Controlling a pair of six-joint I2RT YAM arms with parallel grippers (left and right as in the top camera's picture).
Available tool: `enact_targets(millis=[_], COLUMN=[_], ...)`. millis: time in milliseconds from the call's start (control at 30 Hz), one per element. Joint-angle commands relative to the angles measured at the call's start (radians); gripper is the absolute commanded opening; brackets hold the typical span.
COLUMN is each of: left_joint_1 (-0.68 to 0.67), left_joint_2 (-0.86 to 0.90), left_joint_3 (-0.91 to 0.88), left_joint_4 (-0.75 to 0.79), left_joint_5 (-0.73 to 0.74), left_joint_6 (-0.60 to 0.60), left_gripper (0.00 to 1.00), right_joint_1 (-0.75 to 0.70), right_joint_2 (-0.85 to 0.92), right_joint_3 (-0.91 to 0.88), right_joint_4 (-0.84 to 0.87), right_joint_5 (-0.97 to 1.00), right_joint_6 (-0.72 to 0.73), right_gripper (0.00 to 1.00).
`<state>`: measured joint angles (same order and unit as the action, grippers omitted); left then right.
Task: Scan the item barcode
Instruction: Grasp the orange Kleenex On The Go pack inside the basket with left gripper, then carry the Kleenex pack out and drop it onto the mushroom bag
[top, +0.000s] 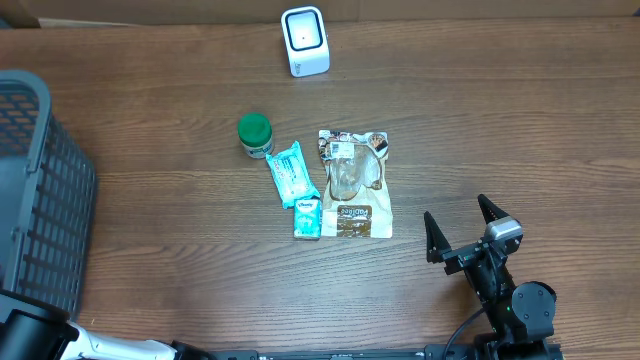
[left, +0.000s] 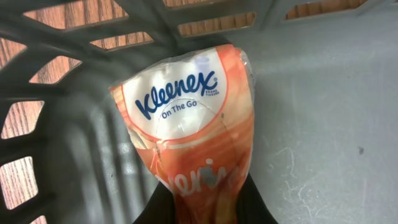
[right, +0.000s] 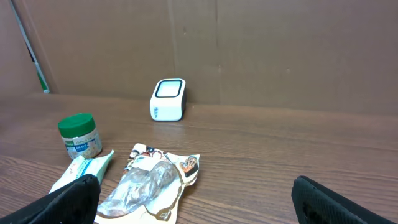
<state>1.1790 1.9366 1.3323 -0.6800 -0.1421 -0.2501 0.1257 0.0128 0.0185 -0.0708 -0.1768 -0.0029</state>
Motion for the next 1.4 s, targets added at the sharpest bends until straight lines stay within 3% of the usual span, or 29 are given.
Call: enact_targets(millis=[0, 300, 467, 700, 833, 967, 1067, 1367], left_joint_1=[0.005, 0.005, 0.005, -0.006, -0.069, -0.204, -0.36, -0.998], left_joint_2=[0.007, -0.071, -0.16, -0.316, -0.414, -0.529, -0.601, -0.622], left_joint_3=[0.001, 0.134, 0.259, 0.345, 0.36, 0.36, 0.36, 0.34], left_joint_4=[-0.007, -0.179, -0.264, -0.175, -0.106, -0.103, -0.155, -0.365], left_joint_5=[0.079, 0.38, 0.623, 1.066, 1.176, 1.125, 1.004, 0.375], left_joint_6=[0.006, -0.122, -0.139, -0.409, -0.482, -0.45, -0.388, -0.23], left_gripper=[0.04, 0.04, 0.04, 0.04, 0.04, 0.04, 0.04, 0.04], right_joint_1=[-0.003, -0.003, -0.003, -0.003, -0.003, -0.003, -0.003, -0.003], right_joint_2=[-0.01, -0.01, -0.01, -0.01, -0.01, -0.01, -0.01, -0.01], right_joint_3=[-0.01, -0.01, -0.01, -0.01, -0.01, -0.01, -0.01, -0.01], right_joint_4=[0.005, 0.005, 0.005, 0.005, 0.005, 0.005, 0.005, 0.005], right_joint_5=[0.001, 0.0, 0.0, 0.0, 0.0, 0.0, 0.0, 0.001], right_joint_6=[0.003, 0.003, 0.003, 0.003, 0.003, 0.003, 0.003, 0.003], right_gripper=[1.0, 1.0, 1.0, 1.0, 1.0, 1.0, 1.0, 1.0])
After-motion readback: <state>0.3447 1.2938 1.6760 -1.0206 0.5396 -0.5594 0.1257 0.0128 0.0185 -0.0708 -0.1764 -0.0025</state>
